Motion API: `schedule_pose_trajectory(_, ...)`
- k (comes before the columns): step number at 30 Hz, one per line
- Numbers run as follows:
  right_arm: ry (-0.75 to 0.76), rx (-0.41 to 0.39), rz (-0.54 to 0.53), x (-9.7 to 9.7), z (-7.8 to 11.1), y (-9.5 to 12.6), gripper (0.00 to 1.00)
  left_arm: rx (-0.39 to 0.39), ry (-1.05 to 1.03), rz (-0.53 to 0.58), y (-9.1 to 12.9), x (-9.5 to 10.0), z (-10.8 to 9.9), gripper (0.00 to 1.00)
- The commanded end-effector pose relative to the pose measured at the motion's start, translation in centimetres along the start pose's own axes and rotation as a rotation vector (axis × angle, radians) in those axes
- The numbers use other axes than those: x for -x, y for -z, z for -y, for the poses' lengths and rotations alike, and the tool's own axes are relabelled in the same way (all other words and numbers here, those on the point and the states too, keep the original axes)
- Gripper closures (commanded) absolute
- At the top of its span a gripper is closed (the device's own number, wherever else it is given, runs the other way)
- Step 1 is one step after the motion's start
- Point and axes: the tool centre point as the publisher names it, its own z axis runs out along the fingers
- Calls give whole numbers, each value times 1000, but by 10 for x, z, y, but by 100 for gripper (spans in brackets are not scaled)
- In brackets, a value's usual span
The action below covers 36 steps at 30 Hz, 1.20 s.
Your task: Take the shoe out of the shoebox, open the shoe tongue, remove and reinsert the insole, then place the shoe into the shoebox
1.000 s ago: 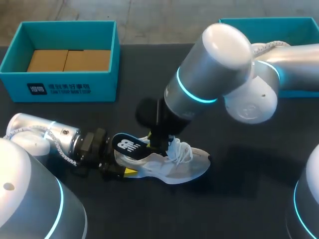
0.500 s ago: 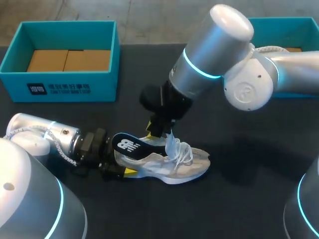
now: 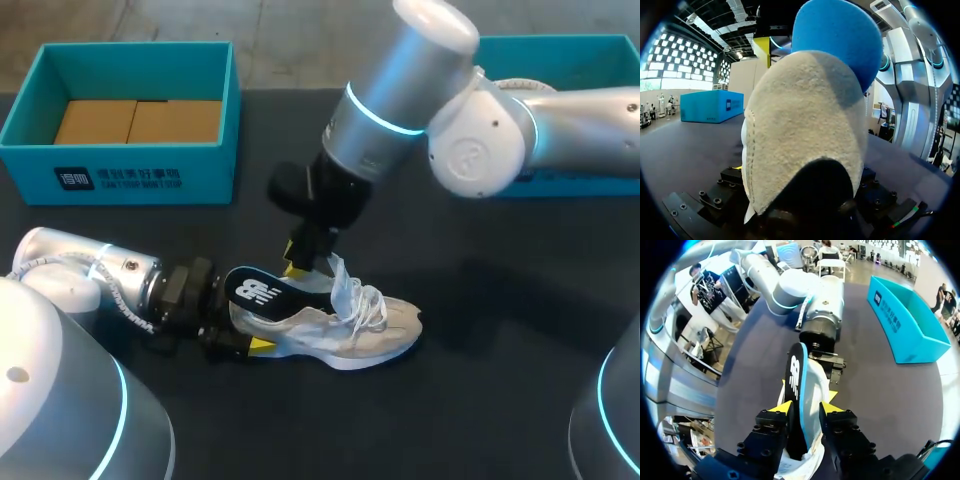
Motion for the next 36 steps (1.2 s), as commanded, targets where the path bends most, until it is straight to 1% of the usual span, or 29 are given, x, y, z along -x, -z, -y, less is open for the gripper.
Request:
schedule_pose_trajectory(1, -2, -6, -34, 9, -6, -12, 66, 0, 0, -1, 0, 2, -2, 100)
schedule_pose_trajectory(6, -6, 5, -58, 12, -5, -17, 65, 0, 0, -1, 0, 2, -2, 100)
schedule_pose_trajectory(14, 12, 23, -94, 6, -4, -22, 61, 0, 0, -1, 0, 2, -2, 100)
schedule_pose_trajectory(20, 21, 31, -125, 4, -3, -24, 61, 0, 0, -1, 0, 2, -2, 100)
schedule_pose_trajectory(27, 27, 34, -169, 2, -3, -31, 63, 0, 0, -1, 0, 2, -2, 100)
schedule_pose_trajectory(36, 32, 46, -200, -2, -4, -36, 65, 0, 0, -1, 0, 2, -2, 100)
